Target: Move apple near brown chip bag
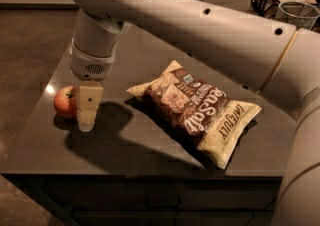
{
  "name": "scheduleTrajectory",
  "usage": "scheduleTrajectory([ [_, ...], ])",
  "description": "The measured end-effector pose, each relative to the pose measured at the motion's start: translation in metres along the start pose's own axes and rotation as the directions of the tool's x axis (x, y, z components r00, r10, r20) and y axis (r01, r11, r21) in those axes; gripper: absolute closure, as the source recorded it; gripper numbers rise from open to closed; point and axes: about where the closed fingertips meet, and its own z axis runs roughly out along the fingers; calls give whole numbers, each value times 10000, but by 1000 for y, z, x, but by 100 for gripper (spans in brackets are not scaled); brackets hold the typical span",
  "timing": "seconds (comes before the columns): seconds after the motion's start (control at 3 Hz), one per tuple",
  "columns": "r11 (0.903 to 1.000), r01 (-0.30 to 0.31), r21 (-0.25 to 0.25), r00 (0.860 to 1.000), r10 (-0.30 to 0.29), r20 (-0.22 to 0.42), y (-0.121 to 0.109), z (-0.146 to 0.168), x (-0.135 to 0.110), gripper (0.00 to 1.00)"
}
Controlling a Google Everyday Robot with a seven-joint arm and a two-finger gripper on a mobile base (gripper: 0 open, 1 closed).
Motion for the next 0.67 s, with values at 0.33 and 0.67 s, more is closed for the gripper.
scheduleTrajectory([
  [0.33,9998,102,-146,9999,-102,-13,-3,9,-12,17],
  [0.67,9996,202,-191,9998,-203,-55,-4,9,-21,41],
])
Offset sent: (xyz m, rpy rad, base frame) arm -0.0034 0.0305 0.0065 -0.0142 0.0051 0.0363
